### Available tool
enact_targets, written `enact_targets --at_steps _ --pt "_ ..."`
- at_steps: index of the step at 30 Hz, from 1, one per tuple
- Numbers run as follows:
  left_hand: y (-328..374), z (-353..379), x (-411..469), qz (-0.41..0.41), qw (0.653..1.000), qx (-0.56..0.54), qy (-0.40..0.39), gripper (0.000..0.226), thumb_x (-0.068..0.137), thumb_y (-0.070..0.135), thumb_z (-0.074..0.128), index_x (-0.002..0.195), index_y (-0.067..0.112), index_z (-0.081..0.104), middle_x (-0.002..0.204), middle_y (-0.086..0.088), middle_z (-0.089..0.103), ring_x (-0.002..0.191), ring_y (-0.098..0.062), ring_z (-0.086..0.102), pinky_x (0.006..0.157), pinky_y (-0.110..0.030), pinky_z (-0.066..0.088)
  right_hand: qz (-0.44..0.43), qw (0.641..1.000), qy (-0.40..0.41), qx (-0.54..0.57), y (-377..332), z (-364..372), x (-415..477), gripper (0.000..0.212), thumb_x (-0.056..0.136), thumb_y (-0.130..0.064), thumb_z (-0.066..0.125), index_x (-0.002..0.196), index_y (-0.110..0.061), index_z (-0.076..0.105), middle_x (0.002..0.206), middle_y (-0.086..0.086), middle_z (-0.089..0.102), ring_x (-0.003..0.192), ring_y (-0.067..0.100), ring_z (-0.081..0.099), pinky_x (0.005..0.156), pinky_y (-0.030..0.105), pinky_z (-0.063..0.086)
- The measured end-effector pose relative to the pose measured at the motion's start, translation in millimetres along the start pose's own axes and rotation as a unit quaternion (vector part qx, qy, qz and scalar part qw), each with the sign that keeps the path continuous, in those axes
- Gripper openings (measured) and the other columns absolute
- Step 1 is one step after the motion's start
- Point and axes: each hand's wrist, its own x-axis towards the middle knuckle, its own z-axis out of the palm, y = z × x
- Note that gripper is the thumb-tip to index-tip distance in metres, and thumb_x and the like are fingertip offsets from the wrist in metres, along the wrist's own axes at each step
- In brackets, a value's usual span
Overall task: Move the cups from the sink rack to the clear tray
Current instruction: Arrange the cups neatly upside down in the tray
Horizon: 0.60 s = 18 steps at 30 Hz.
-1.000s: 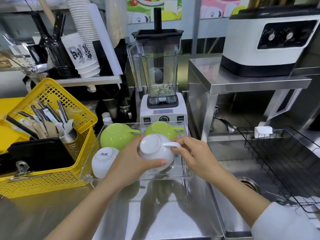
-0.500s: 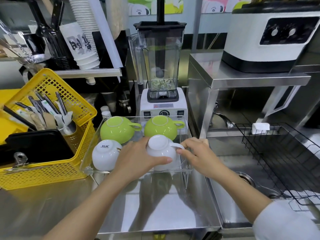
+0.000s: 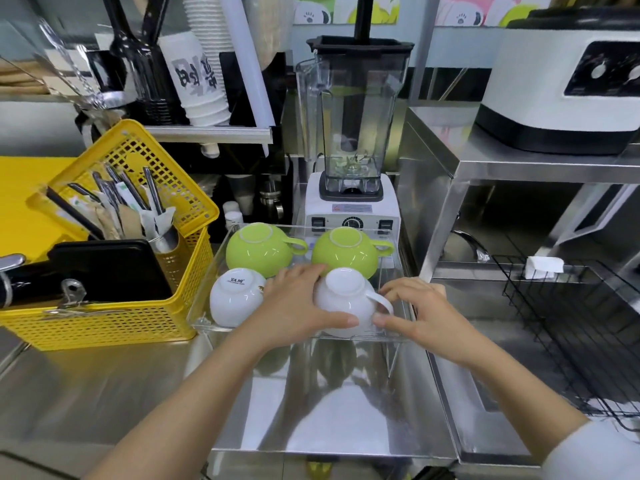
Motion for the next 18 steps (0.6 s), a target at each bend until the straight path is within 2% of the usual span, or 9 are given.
enact_targets --at_steps 2,4,5,6,8,10,14,18 --pt "-7 -10 -4 0.016 0.998 -0.052 0.025 0.076 0.070 0.053 0.069 0.135 0.029 0.038 0.142 0.002 0.041 0.130 -0.018 0.033 0.110 -0.039 0.026 0.003 1.000 0.017 -0.009 -8 -7 1 0.021 0.074 -0.032 0.072 0.088 -0.019 0.064 0.101 -0.018 0.056 0.110 0.009 0.048 0.103 0.039 0.026" --pt "-19 -28 -10 0.032 0.992 -0.102 0.073 0.056 0.075 0.044 0.069 0.125 0.031 0.048 0.130 0.009 0.050 0.115 -0.004 0.044 0.099 -0.021 0.033 -0.020 0.997 0.066 -0.021 -19 -12 2 0.022 0.075 -0.028 0.072 0.091 -0.016 0.063 0.102 -0.008 0.061 0.108 0.014 0.051 0.099 0.036 0.025" --pt "-27 -37 -12 0.029 0.989 -0.114 0.091 0.050 0.076 0.040 0.070 0.121 0.033 0.050 0.125 0.012 0.051 0.109 -0.001 0.047 0.093 -0.016 0.035 -0.040 0.995 0.088 -0.036 -26 -13 3 0.020 0.077 -0.026 0.071 0.091 -0.015 0.063 0.101 -0.003 0.063 0.106 0.017 0.053 0.095 0.034 0.024" --pt "-36 -46 -14 0.015 0.989 -0.112 0.099 0.051 0.076 0.036 0.071 0.122 0.031 0.050 0.125 0.012 0.050 0.109 -0.003 0.047 0.092 -0.019 0.036 -0.063 0.991 0.101 -0.057 -34 -11 6 0.016 0.079 -0.023 0.069 0.090 -0.014 0.064 0.098 0.000 0.065 0.102 0.019 0.056 0.090 0.031 0.024" --pt "-55 -59 -15 -0.019 0.993 -0.077 0.088 0.063 0.075 0.032 0.073 0.130 0.026 0.044 0.134 0.006 0.047 0.123 -0.015 0.041 0.099 -0.030 0.033 -0.111 0.984 0.100 -0.101 -51 -3 13 0.010 0.082 -0.021 0.065 0.084 -0.012 0.066 0.091 0.002 0.068 0.093 0.024 0.059 0.082 0.030 0.023" --pt "-71 -67 -17 -0.041 0.996 -0.044 0.059 0.073 0.072 0.030 0.076 0.135 0.024 0.039 0.141 0.001 0.041 0.130 -0.018 0.035 0.100 -0.032 0.030 -0.157 0.971 0.074 -0.162 -66 10 23 0.015 0.083 -0.022 0.060 0.080 -0.011 0.068 0.085 0.004 0.069 0.086 0.026 0.059 0.079 0.032 0.020" --pt "-84 -63 -21 -0.058 0.996 -0.069 0.026 0.079 0.067 0.025 0.080 0.135 0.023 0.039 0.140 0.000 0.040 0.127 -0.016 0.038 0.099 -0.028 0.030 -0.198 0.935 0.023 -0.295 -85 42 46 0.019 0.086 -0.019 0.053 0.082 -0.011 0.069 0.089 0.006 0.066 0.091 0.028 0.052 0.086 0.038 0.021" --pt "-83 -53 -23 -0.049 0.995 -0.032 0.087 0.077 0.062 0.030 0.083 0.129 0.019 0.046 0.125 -0.003 0.050 0.120 -0.022 0.045 0.091 -0.027 0.033 -0.179 0.914 -0.008 -0.365 -97 62 65 0.014 0.085 -0.015 0.053 0.085 -0.010 0.066 0.093 0.008 0.064 0.098 0.030 0.050 0.090 0.042 0.024"
